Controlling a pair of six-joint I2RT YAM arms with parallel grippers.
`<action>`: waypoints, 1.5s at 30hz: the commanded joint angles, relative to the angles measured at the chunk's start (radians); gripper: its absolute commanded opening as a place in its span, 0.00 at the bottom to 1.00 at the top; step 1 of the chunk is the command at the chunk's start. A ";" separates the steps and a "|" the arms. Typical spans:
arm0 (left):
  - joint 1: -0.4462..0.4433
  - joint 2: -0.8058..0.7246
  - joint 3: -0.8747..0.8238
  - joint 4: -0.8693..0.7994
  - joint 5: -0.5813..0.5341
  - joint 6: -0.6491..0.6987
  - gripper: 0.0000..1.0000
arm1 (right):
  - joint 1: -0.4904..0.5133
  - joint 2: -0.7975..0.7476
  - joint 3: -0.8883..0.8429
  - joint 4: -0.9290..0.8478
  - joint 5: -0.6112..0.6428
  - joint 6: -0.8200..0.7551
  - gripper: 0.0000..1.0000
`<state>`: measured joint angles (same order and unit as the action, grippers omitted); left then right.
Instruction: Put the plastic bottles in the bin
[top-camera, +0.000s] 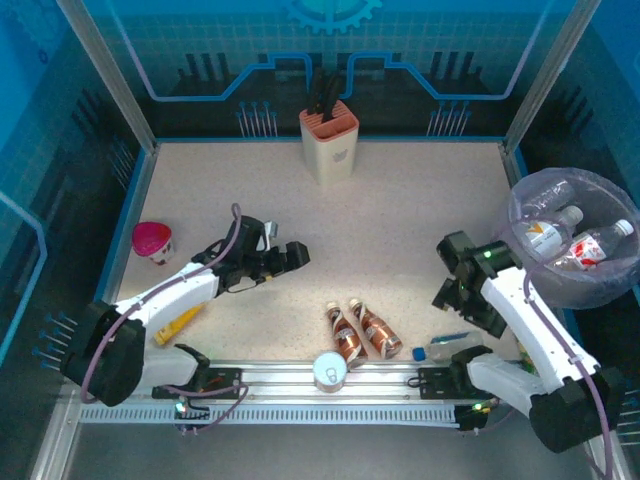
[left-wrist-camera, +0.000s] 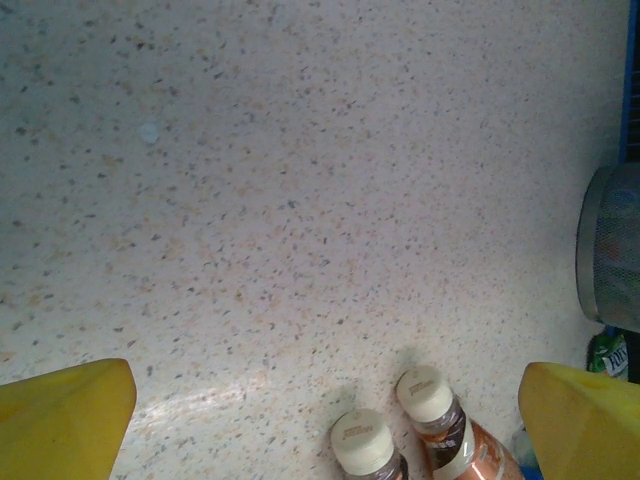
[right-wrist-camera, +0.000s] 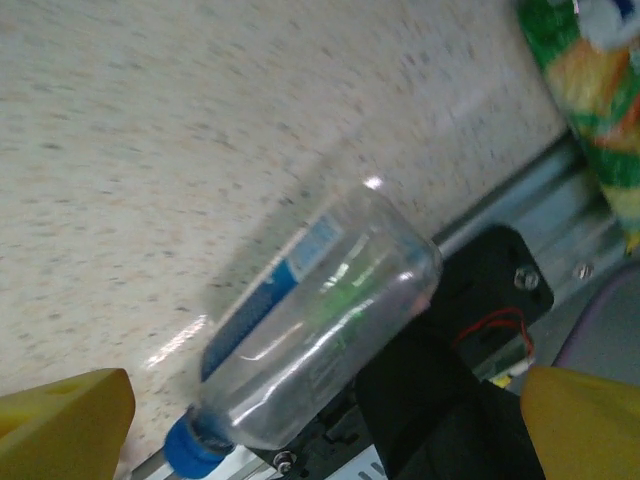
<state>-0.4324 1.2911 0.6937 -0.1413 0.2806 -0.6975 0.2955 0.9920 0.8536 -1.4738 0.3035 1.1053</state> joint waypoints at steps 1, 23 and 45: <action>0.009 0.040 0.047 -0.006 0.046 0.041 0.99 | -0.020 -0.024 -0.015 0.011 -0.013 0.158 1.00; 0.061 0.056 0.039 0.019 0.072 0.052 0.99 | 0.146 0.147 -0.294 0.429 -0.271 0.378 1.00; 0.077 0.031 0.049 0.016 0.078 0.045 0.99 | 0.330 0.457 0.385 0.156 -0.207 0.079 1.00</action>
<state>-0.3649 1.3460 0.7437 -0.1287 0.3382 -0.6708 0.5838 1.4738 1.2499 -1.1095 0.0971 1.2079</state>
